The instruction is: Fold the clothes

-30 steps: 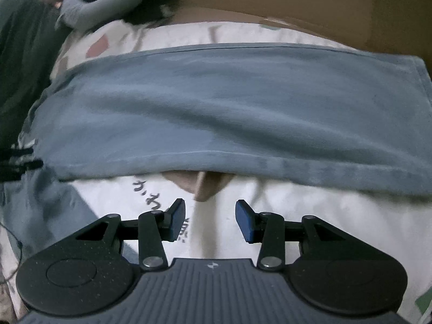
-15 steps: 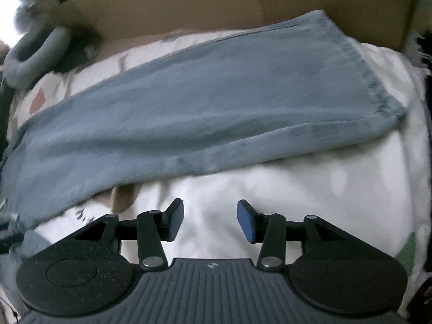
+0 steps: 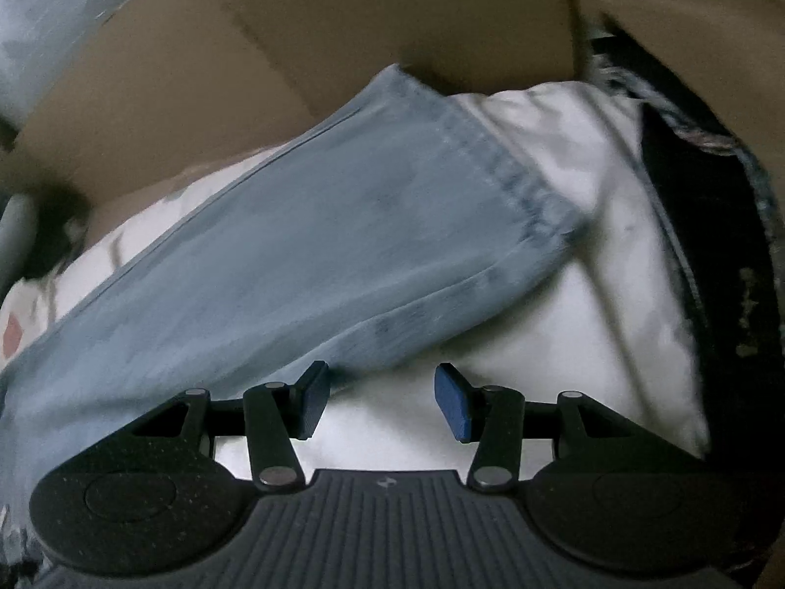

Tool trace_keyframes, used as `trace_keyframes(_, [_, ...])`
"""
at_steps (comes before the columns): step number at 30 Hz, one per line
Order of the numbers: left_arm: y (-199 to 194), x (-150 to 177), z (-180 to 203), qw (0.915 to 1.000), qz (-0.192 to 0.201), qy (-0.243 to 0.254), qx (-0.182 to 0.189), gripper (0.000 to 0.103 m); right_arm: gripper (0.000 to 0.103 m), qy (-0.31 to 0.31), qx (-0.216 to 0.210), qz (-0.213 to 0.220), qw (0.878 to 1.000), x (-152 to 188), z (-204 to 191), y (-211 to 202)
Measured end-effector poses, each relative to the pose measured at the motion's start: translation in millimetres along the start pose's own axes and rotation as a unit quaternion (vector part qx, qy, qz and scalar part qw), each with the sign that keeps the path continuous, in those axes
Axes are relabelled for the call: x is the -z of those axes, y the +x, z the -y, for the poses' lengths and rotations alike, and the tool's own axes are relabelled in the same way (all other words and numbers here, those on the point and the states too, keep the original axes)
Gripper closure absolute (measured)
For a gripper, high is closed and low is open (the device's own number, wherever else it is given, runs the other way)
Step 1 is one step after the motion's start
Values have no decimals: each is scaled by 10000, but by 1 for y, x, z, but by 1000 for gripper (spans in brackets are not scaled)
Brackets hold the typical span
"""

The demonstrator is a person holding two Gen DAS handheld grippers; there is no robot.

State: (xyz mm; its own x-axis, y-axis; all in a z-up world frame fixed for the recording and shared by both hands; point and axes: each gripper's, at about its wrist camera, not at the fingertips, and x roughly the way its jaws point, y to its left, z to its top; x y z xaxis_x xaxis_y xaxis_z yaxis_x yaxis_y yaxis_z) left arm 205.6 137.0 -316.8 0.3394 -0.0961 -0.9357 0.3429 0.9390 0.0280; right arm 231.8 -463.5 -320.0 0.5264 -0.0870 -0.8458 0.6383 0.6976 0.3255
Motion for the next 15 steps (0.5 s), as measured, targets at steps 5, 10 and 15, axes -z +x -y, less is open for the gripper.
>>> trace_keyframes(5, [-5,-16,-9,9989,123,-446,58,91,48,96,81,100,9999,-9,9,1])
trace_keyframes(10, [-1,-32,-4,9975,393,-531,-259,41,48,5,78,112,9999,-8,7,4])
trace_keyframes(15, [19,-36,0,9970,249,-501,-532,41,48,30,41,146,9999,-9,8,4])
